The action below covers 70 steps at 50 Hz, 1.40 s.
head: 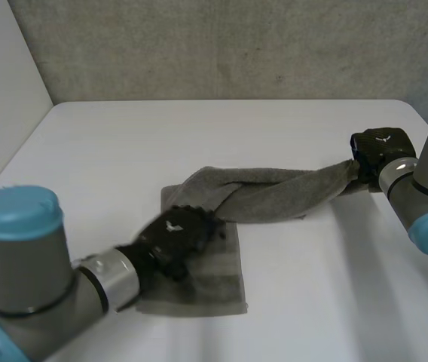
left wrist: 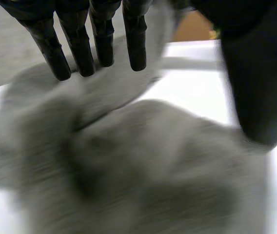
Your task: Fold the towel.
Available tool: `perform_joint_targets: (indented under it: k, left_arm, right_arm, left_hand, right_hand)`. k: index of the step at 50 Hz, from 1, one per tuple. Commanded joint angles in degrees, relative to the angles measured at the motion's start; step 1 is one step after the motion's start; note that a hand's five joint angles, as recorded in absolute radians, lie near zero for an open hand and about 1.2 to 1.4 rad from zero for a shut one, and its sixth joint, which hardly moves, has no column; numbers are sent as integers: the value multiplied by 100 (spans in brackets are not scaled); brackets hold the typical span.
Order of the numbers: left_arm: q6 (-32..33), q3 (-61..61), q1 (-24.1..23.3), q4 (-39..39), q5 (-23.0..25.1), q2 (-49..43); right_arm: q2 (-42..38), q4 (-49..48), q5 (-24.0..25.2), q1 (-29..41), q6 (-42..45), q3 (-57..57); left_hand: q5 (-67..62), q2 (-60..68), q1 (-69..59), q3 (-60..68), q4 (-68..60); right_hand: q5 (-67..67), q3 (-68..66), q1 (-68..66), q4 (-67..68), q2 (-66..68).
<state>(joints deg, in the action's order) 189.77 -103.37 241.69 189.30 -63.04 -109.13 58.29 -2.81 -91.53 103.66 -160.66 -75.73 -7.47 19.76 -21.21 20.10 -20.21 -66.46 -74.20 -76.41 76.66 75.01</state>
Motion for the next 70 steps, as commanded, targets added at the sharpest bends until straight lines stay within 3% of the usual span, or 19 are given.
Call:
perform_joint_targets:
  k: [1,8,15,37,39,59,70]
  left_arm:
    - [33,-175,-667,20,-41,41]
    - [86,-131,-702,160,-208,-346]
    - [95,44,-729,423,-770,-767]
    - [104,361,-834,582,-1237,-1137]
    - [104,361,-843,582,-1246,-1154]
    - [104,370,-843,609,-1342,-1093]
    - [60,335,-746,609,-1509,-513]
  right_arm:
    - [-2,0,-5,5,9,-12]
    - [-19,0,-5,5,9,-21]
    - [-46,-9,-5,5,18,-29]
    - [-90,-17,-5,14,140,-47]
    - [-99,-17,-5,14,167,-47]
    - [-125,-17,-5,14,185,-47]
    - [-81,0,30,5,185,-12]
  left_hand:
    - [36,-265,410,-299,310]
    - [-49,-181,326,-214,226]
    - [-267,38,107,4,8]
    - [-1243,1014,-869,980,-968]
    - [-1945,1716,-1571,1682,-1671]
    - [-4153,3924,-3779,3890,-3878]
    - [-5465,5236,-5091,5202,-5191]
  right_hand:
    - [-354,-580,-359,334,499]
    - [-354,-580,-359,334,499]
    - [-354,-580,-359,334,499]
    - [-354,-580,-359,334,499]
    - [-354,-580,-359,334,499]
    - [-354,-580,-359,334,499]
    - [-354,-580,-359,334,499]
